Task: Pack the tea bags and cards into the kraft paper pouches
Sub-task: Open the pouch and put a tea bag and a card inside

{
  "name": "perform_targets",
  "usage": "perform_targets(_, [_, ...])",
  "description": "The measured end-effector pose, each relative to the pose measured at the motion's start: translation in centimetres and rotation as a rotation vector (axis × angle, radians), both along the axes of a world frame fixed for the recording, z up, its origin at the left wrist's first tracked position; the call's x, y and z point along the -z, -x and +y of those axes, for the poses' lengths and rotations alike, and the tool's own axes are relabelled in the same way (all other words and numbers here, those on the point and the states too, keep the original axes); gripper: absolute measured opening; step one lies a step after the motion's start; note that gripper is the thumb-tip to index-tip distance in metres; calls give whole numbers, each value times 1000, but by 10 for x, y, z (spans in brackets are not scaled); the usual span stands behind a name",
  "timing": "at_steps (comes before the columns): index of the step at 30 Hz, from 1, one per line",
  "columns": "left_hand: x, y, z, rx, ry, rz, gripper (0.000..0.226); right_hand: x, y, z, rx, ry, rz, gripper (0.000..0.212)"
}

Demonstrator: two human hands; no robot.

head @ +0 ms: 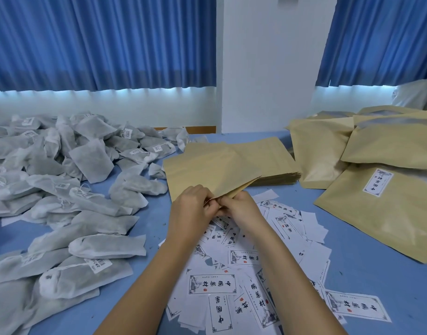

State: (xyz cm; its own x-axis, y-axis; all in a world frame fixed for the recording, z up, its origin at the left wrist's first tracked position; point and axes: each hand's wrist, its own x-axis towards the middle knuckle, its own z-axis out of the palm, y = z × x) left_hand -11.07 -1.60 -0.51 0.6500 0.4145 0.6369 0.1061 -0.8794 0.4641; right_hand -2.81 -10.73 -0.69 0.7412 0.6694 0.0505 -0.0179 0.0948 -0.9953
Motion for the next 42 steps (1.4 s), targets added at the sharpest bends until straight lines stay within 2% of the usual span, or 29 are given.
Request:
perform_targets(5, [-1, 0, -6, -46, 51, -41, 6, -1, -2, -1, -28, -19, -14, 31])
perform_targets(9, [-1, 0, -12, -102, 155, -82, 5, -3, -1, -3, 32, 103, -118, 27])
perform_targets(18, [0, -1, -12, -165, 167, -42, 9, 0, -1, -3, 71, 259, -233, 23])
perform_targets(22, [-1, -2, -3, -157, 176, -85, 15, 3, 0, -3, -6, 173, -150, 21])
perform_targets(25, [0, -2, -1, -47, 124, 70, 9, 3, -3, -4, 41, 129, -81, 22])
perform_targets(28, [3, -1, 3, -108, -99, 317, 39, 6, -1, -6, 19, 168, -84, 19])
perform_targets(32, [4, -1, 0, -74, -198, 401, 51, 9, 3, -4, 39, 153, -26, 20])
perform_targets(35, [-1, -2, -2, 20, -183, 272, 61, 6, 3, -4, 110, 89, 17, 24])
perform_targets(37, [-8, 2, -3, 48, -183, 70, 62, 7, 2, -3, 138, 50, 57, 28])
perform_targets(39, [-15, 8, 3, 38, -175, -179, 59, 9, -2, -5, 205, 127, 20, 31])
perform_targets(42, [-27, 19, 18, -39, -111, -362, 46, 8, -11, -11, 225, 164, -3, 59])
